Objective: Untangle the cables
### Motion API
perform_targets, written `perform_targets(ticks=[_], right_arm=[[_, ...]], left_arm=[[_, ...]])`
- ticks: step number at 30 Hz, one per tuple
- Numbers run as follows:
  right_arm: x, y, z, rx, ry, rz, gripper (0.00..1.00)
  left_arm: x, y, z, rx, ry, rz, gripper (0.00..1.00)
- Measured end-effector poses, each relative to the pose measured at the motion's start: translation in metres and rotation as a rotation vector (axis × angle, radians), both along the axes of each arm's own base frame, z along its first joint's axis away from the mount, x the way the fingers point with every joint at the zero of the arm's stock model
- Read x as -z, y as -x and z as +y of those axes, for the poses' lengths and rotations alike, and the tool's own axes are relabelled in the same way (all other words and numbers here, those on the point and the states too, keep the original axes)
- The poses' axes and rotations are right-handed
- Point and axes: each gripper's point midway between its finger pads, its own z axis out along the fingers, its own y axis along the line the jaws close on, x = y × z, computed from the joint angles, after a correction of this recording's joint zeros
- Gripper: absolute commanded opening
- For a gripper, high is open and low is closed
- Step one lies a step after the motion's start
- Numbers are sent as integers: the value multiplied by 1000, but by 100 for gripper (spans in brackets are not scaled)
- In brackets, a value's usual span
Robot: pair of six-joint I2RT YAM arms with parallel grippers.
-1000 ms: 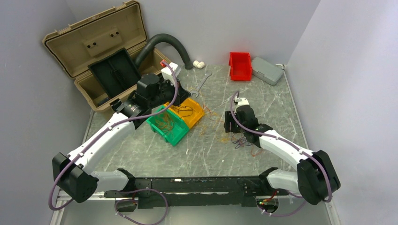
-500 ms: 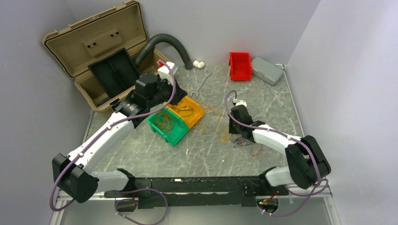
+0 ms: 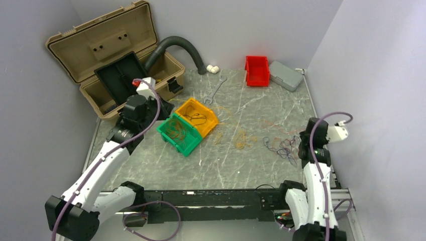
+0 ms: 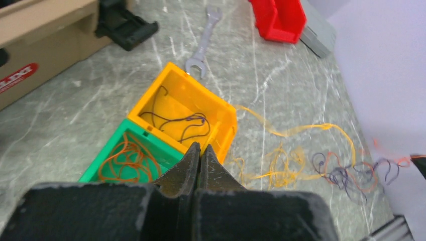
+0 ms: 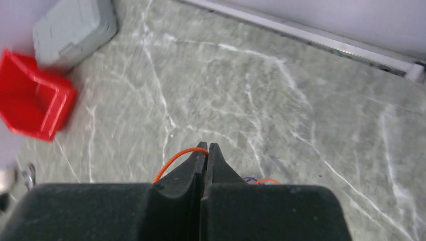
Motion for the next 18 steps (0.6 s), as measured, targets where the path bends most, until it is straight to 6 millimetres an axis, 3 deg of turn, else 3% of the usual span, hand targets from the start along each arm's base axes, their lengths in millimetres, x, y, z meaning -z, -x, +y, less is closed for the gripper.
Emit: perform_targets(ticks=[2, 6, 7, 9, 10, 14, 18], right_arm=[[1, 15, -14, 94, -27, -20, 0], [20, 29, -18, 166, -77, 0, 3], [27, 31, -17, 166, -88, 18, 16], [39, 28, -11, 121, -113, 56, 62], [43, 23, -6, 76, -128, 75, 71], [54, -1, 20, -143, -132, 167, 84], [30, -42, 62, -403, -30, 181, 85]], left_arm=[[2, 0, 11, -50, 21, 4, 0], [2, -4, 22, -110, 53, 14, 0], [3, -4, 23, -112, 56, 12, 0], [5, -3, 22, -92, 61, 7, 0], [5, -2, 19, -67, 66, 8, 0], [2, 2, -17, 108, 79, 11, 0], [6, 23, -70, 312, 25, 8, 0]])
